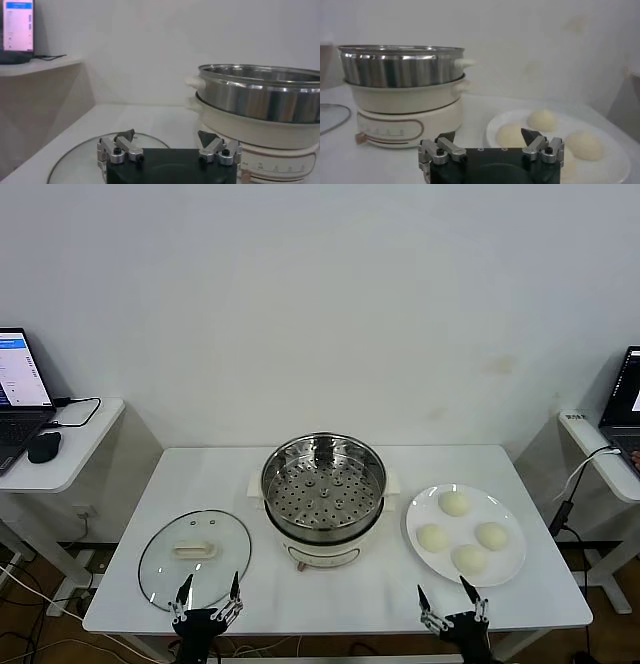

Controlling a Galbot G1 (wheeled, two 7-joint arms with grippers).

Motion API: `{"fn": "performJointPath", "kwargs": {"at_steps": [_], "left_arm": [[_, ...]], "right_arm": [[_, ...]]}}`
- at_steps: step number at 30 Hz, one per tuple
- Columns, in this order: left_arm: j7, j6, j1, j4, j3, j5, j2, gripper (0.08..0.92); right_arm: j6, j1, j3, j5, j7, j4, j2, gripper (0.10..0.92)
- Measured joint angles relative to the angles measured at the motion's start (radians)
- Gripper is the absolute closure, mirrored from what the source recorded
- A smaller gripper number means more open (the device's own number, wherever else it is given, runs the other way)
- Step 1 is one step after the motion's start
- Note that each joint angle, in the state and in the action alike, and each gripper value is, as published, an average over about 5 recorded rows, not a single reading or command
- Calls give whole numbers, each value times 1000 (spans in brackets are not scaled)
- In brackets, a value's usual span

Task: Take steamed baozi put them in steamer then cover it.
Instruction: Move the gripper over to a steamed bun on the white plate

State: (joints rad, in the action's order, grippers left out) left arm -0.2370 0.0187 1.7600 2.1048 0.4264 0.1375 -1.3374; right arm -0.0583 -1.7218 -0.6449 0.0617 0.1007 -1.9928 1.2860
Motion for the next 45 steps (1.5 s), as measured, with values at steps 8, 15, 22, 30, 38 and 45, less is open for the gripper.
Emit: {"fn": "performJointPath", "kwargs": {"at_steps": [8, 15, 22, 30, 38, 45], "left_arm": [[9, 33, -6, 19, 8, -70, 19, 177], [17, 52, -12, 22, 19, -119, 34, 177], [23, 60, -18, 17, 27, -150, 34, 177], [26, 71, -27, 16, 31, -163, 33, 177], [26, 77, -37, 10, 40, -165, 38, 177], [26, 81, -38, 9, 54, -161, 43, 177]], "right_arm": [[48, 113, -57, -185, 47, 44, -118, 203], [114, 268, -62, -329, 168, 113, -286, 203], [135, 474, 23, -431, 354, 235, -460, 203], [153, 775, 238, -462, 580, 419, -590, 203], [154, 1080, 528, -437, 751, 591, -626, 203], [143, 1292, 755, -430, 847, 727, -601, 203]]}}
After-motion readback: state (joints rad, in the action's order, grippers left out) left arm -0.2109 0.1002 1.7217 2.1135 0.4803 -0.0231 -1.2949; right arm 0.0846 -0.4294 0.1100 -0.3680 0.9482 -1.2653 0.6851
